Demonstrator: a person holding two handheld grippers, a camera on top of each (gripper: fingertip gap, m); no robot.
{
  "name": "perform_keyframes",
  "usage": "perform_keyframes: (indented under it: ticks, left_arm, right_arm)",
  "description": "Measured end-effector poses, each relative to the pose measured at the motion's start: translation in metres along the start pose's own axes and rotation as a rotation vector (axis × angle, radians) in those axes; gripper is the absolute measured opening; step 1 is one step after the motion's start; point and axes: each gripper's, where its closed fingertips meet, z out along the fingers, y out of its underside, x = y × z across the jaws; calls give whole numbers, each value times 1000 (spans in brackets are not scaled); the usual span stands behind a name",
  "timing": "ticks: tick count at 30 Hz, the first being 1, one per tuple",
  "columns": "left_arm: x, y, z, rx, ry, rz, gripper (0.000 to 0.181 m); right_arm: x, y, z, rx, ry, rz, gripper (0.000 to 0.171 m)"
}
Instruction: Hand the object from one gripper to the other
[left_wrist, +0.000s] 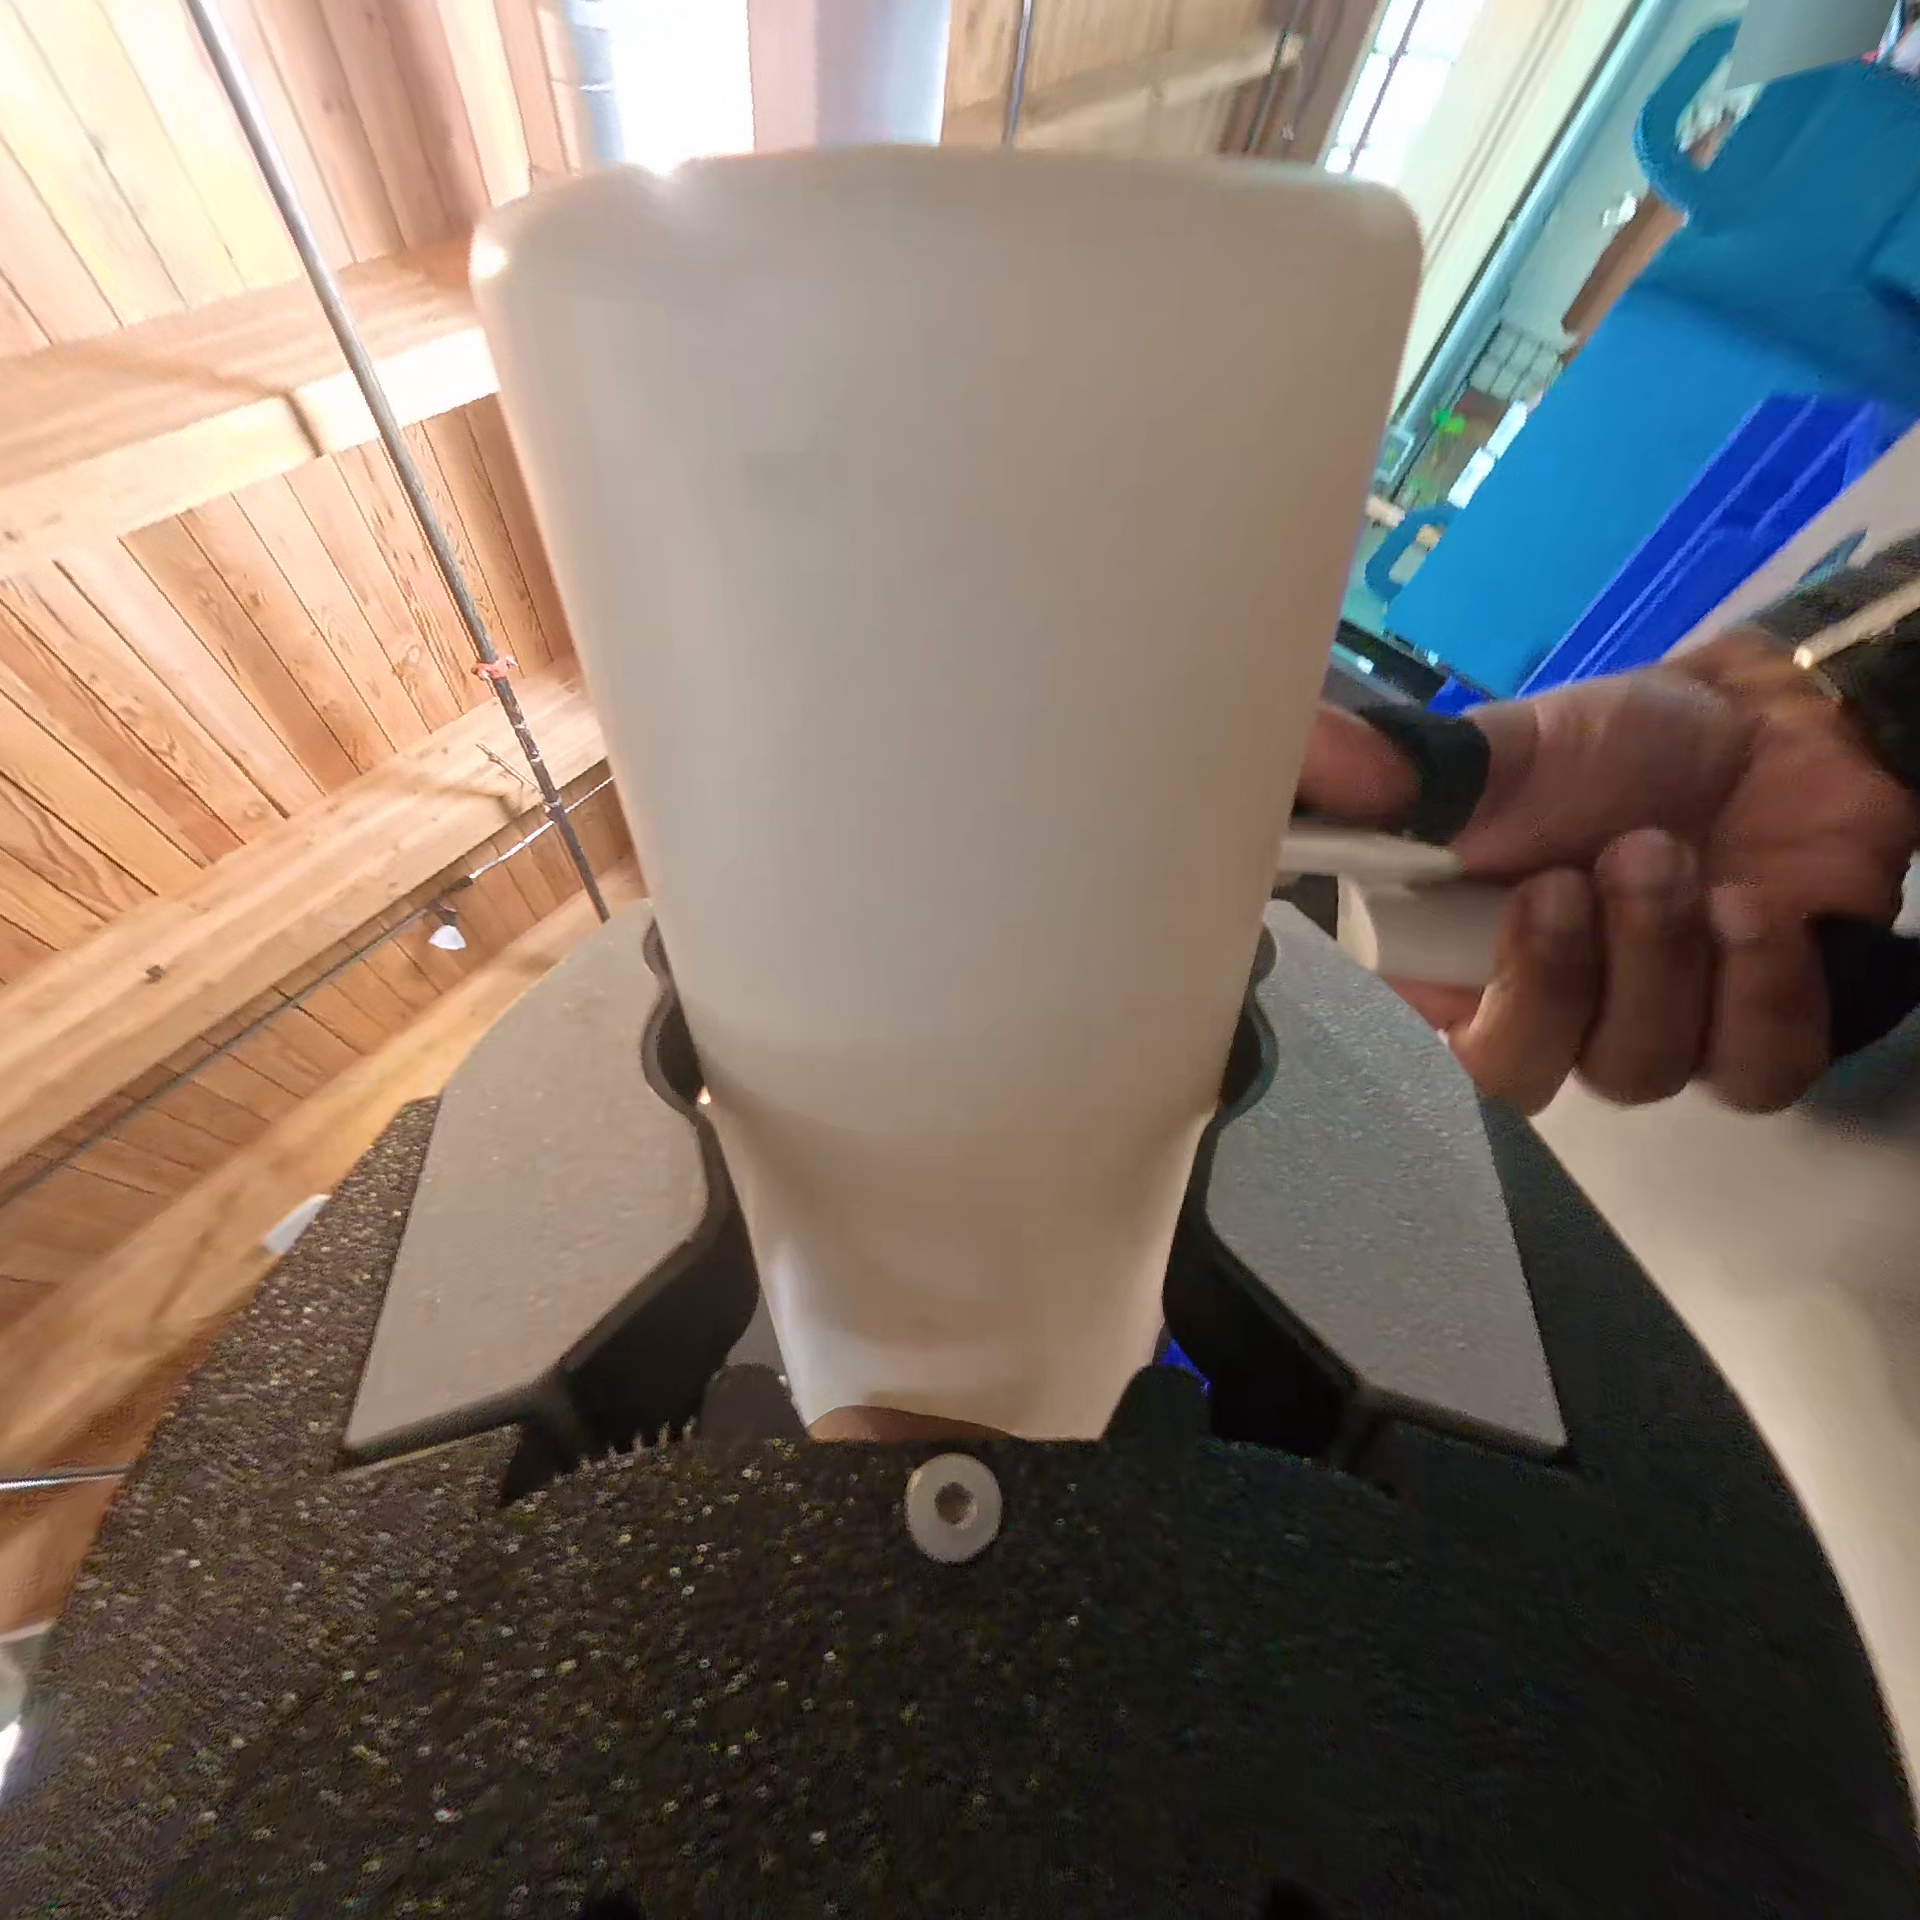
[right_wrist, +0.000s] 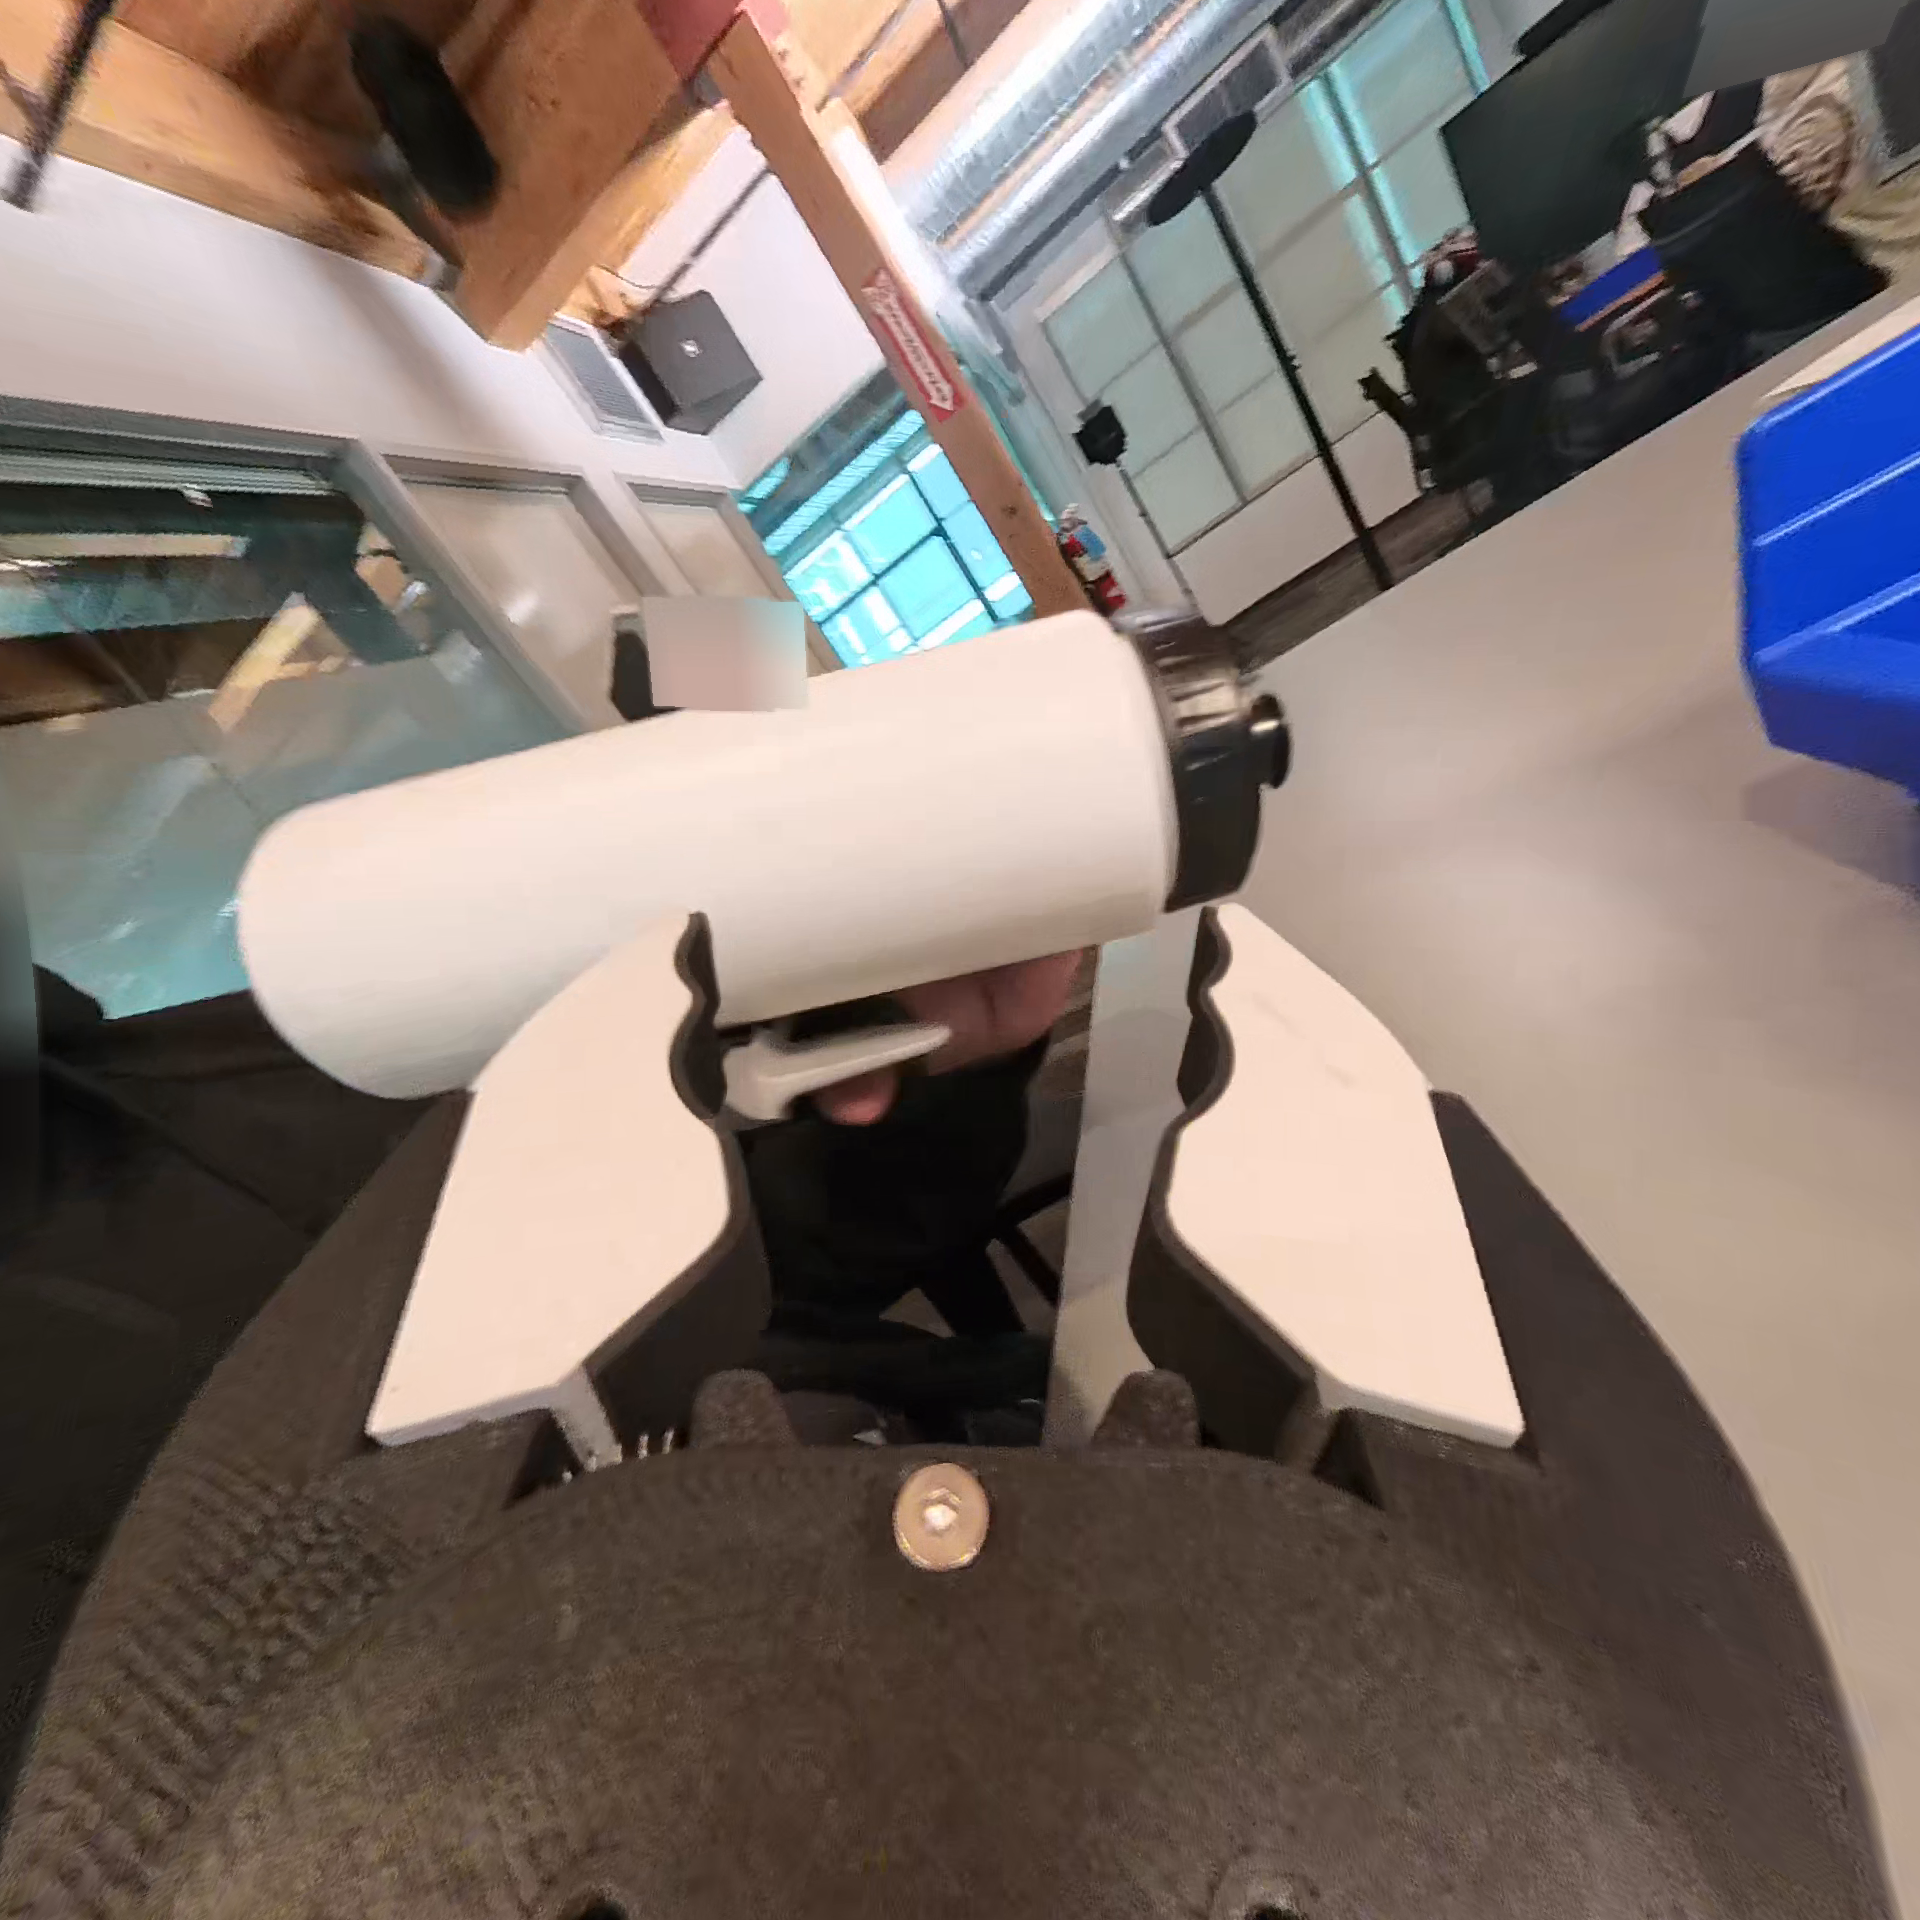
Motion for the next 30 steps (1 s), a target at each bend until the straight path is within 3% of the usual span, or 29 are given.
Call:
perform_keyframes:
  ticks: [6,8,12,16,23,30]
  left_arm:
    - [-10,-2,0,36,-18,-192,101]
    - [-25,2,0,51,-69,-415,101]
    - [-71,22,-9,184,-242,-1049,101]
    - [-91,46,-22,328,-345,-1469,101]
    - [-71,55,-12,399,-302,-1764,101]
    - [-59,65,-9,457,-268,-1950,101]
  right_arm:
    - [14,-6,-4,6,180,-218,94]
    - [23,-10,-8,-7,311,-388,96]
    - [30,-8,-15,-132,520,-795,101]
    - [20,-2,-8,-174,544,-1055,102]
    - [-9,-5,8,-108,574,-1391,99]
    - [-21,-1,12,-103,552,-1469,88]
